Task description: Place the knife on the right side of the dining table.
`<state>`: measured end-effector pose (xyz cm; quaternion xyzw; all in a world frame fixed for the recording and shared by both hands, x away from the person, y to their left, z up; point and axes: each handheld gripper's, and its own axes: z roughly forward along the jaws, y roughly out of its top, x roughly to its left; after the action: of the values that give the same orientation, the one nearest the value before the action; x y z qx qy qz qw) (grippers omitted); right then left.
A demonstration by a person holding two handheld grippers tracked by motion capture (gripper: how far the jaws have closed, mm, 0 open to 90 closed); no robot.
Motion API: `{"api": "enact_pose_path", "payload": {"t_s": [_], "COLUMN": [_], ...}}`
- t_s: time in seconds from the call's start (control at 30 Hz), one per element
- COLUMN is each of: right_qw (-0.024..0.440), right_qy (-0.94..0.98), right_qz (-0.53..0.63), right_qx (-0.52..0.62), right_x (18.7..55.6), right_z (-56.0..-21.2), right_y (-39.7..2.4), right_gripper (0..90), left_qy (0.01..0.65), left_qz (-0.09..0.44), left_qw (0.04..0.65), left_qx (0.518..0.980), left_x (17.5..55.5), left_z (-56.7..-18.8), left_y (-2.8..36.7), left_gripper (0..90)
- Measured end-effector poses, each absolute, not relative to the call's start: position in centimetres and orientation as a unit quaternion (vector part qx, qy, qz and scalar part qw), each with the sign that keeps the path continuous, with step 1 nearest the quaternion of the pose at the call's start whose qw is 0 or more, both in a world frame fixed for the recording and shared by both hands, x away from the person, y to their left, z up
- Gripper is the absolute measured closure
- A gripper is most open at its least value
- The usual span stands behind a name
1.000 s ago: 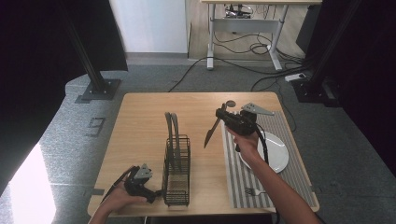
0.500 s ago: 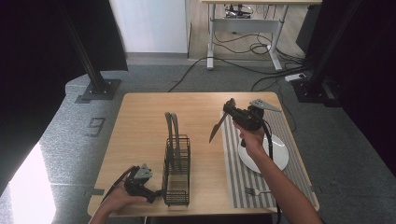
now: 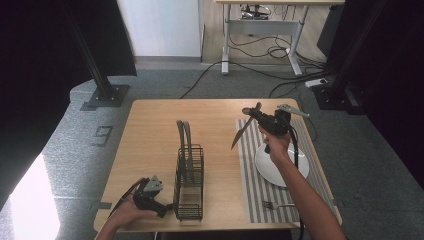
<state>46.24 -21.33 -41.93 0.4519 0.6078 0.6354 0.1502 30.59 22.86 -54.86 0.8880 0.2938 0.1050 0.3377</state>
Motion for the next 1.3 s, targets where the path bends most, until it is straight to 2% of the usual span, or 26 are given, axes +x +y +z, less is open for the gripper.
{"api": "enact_pose_path", "payload": {"t_s": [0.63,1.3], "right_qw": [0.167,0.196], "right_qy": [0.577,0.56], "right_qz": [0.634,0.611], "right_qx": [0.486,0.525], "right_x": [47.9,51.5], "right_z": [-42.5,-43.1], "right_y": [-23.2,-25.1], "right_gripper": [82.4,82.4], "left_qy": [0.294,0.294], "left_qz": [0.105,0.105], "left_qw": [0.337,0.337], "left_qx": [0.888,0.888], "left_x": [30.6,30.6], "left_z": [-54.9,-54.9], "left_y": [22.9,22.9], "left_gripper": [0.0,0.0]}}
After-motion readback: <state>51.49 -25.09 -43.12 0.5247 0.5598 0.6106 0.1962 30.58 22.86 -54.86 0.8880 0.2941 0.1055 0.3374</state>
